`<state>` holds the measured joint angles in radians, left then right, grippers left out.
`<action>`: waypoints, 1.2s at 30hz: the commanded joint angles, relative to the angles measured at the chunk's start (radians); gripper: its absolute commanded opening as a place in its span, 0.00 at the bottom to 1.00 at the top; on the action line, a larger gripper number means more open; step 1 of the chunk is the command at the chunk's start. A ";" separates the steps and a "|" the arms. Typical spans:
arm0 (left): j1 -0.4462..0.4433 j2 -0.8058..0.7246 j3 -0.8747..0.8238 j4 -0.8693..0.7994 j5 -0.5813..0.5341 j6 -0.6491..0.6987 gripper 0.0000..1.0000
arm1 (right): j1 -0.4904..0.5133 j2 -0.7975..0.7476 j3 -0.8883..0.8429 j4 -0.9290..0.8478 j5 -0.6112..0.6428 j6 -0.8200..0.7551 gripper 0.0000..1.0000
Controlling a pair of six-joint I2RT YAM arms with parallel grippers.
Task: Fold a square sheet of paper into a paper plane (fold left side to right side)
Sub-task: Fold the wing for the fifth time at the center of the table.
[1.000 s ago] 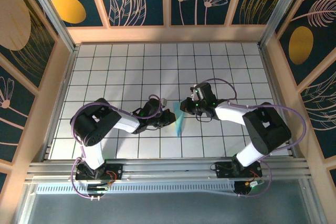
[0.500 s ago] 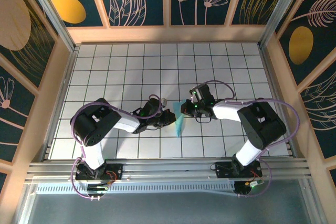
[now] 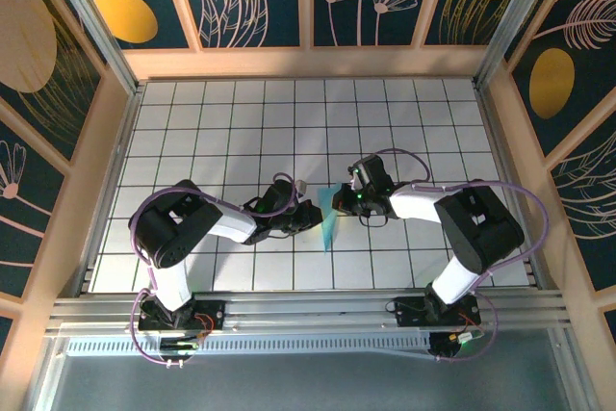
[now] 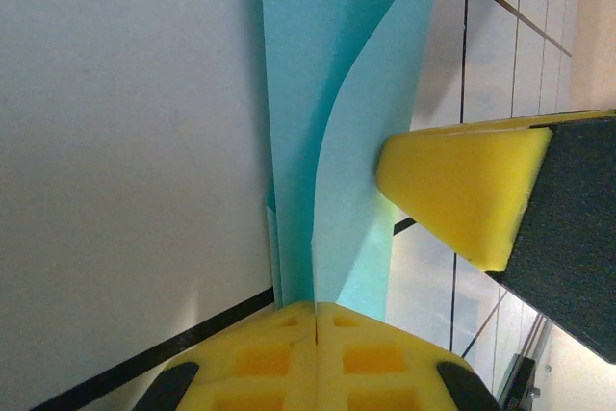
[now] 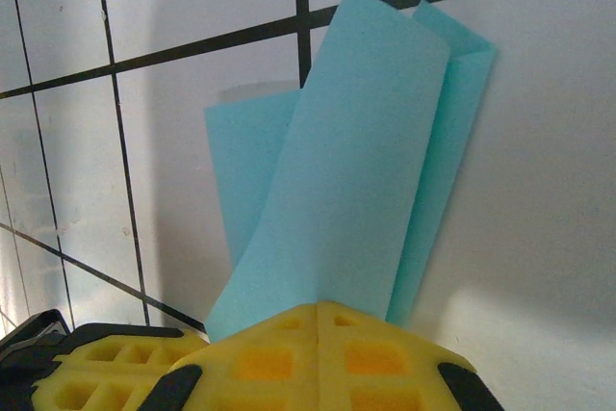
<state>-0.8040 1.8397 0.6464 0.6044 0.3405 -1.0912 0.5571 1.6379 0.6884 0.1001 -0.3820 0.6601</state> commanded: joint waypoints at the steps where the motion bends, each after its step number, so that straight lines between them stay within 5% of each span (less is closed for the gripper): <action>1: 0.004 0.088 0.005 -0.112 -0.086 0.037 0.00 | -0.005 0.017 0.007 -0.029 0.027 -0.015 0.00; 23: 0.003 0.041 -0.017 -0.082 -0.096 0.031 0.00 | -0.005 0.042 -0.091 0.004 0.035 -0.007 0.00; 31: 0.005 -0.118 0.010 -0.195 -0.157 0.061 0.18 | -0.005 0.063 -0.122 0.032 0.028 -0.006 0.00; 36: 0.005 -0.253 0.015 -0.315 -0.191 0.086 0.19 | -0.005 0.063 -0.121 0.036 0.025 -0.007 0.00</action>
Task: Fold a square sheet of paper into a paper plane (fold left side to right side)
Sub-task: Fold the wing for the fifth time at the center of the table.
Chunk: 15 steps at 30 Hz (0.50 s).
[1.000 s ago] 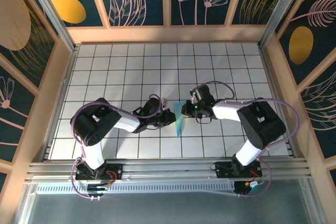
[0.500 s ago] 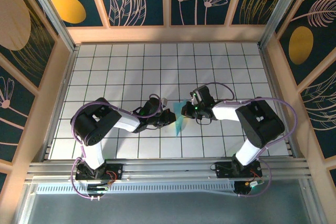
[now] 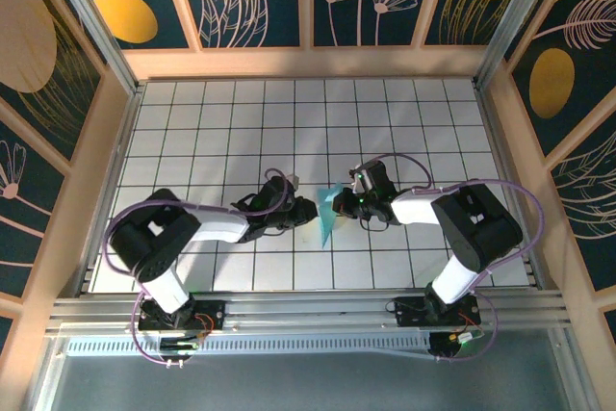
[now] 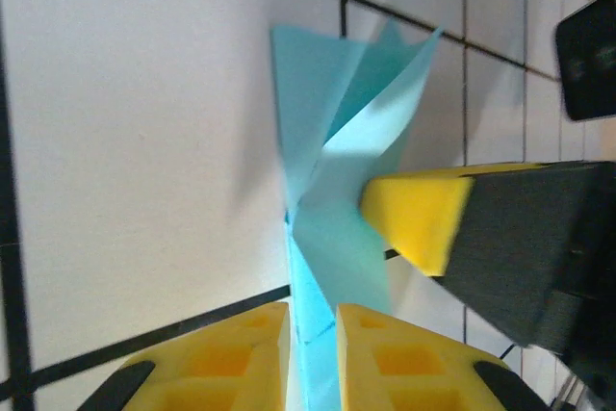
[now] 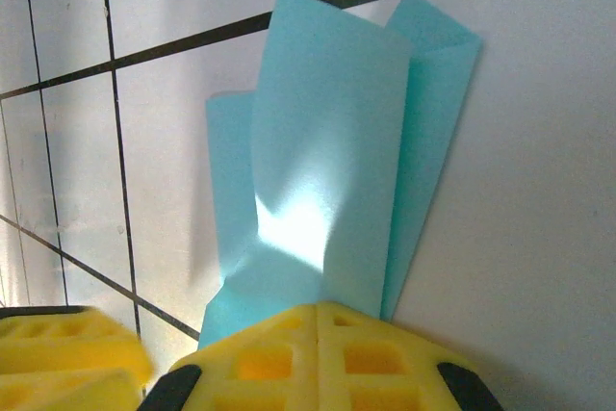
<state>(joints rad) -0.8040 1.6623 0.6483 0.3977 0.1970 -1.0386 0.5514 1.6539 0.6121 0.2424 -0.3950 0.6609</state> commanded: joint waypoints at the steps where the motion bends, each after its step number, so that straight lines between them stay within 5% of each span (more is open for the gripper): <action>1: 0.005 -0.100 0.014 -0.127 -0.040 0.035 0.18 | 0.001 0.046 -0.043 -0.106 0.039 -0.010 0.00; 7: -0.013 -0.167 0.041 -0.149 0.092 0.026 0.08 | 0.001 0.046 -0.046 -0.106 0.039 -0.014 0.00; 15: -0.076 -0.074 0.095 -0.128 0.173 0.007 0.05 | 0.001 0.044 -0.046 -0.107 0.039 -0.016 0.00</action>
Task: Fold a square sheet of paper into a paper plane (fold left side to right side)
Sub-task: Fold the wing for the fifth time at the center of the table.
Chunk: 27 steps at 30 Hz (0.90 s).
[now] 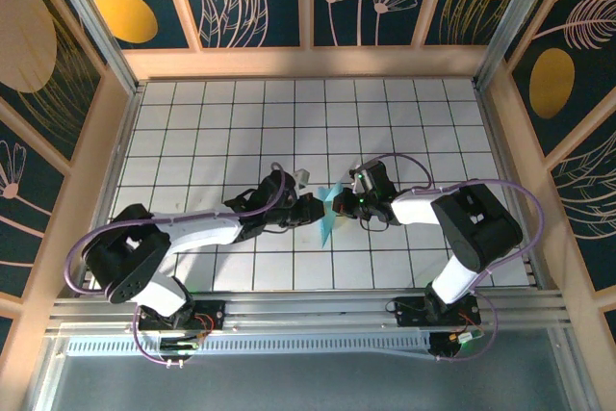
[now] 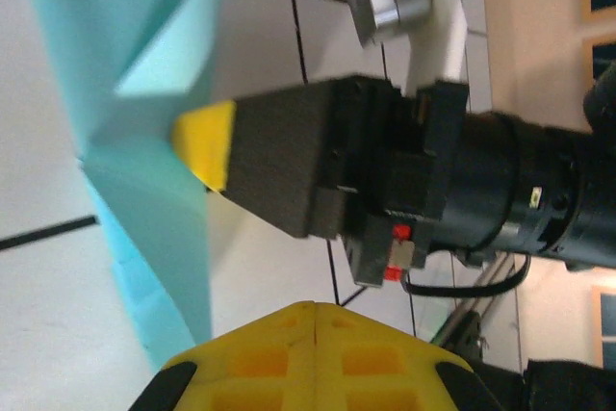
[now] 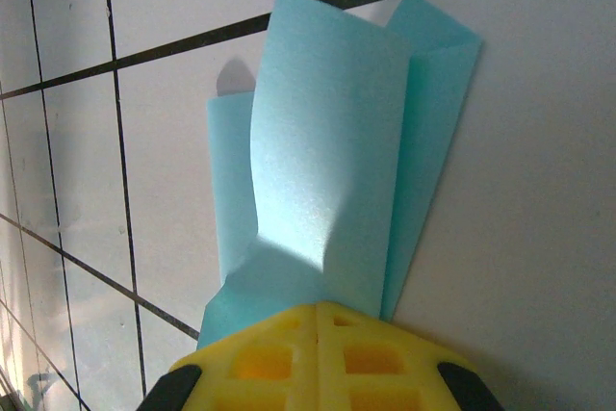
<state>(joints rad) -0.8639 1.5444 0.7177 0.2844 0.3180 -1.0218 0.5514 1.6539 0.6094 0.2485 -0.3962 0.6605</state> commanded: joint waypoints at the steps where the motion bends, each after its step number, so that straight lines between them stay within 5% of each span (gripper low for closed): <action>1: -0.022 0.058 0.029 -0.004 0.056 -0.014 0.05 | 0.001 0.043 -0.042 -0.117 0.040 -0.015 0.00; 27: -0.059 0.229 0.007 0.067 0.072 -0.047 0.04 | 0.001 0.043 -0.026 -0.147 0.054 -0.030 0.00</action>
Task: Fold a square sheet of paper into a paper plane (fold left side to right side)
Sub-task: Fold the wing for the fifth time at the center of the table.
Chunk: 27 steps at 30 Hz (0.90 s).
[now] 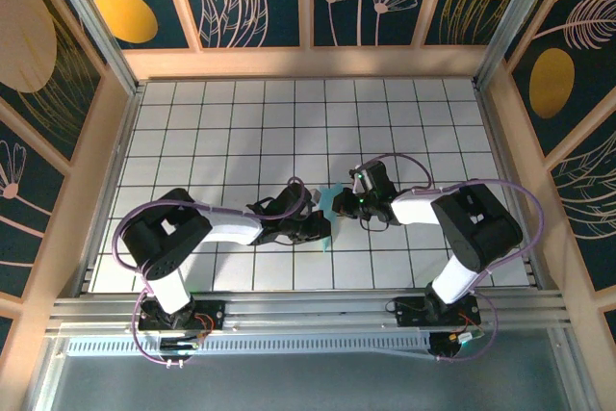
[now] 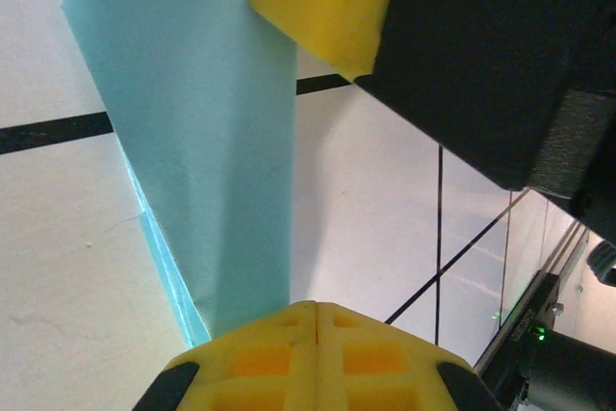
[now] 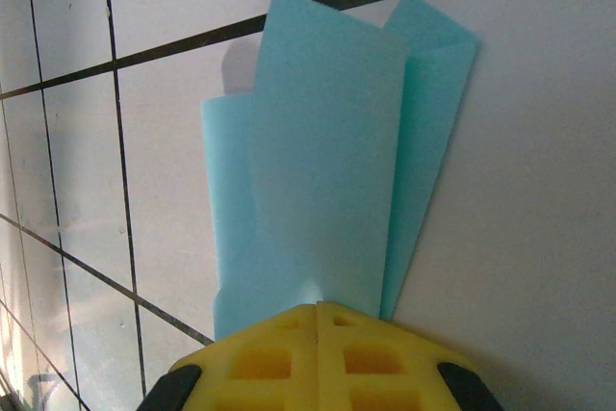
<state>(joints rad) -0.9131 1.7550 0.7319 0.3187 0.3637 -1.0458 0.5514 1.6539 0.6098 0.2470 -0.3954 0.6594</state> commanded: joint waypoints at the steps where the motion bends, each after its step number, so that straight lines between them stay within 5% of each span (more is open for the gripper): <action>1: -0.012 0.018 -0.008 0.033 0.024 -0.023 0.03 | 0.001 0.042 -0.027 -0.145 0.053 -0.029 0.00; 27: -0.017 0.043 -0.036 0.020 -0.011 -0.023 0.02 | 0.001 0.040 -0.009 -0.167 0.056 -0.034 0.00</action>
<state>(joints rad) -0.9184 1.7748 0.7124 0.3485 0.3573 -1.0592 0.5518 1.6543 0.6197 0.2276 -0.3943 0.6525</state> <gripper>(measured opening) 0.044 0.050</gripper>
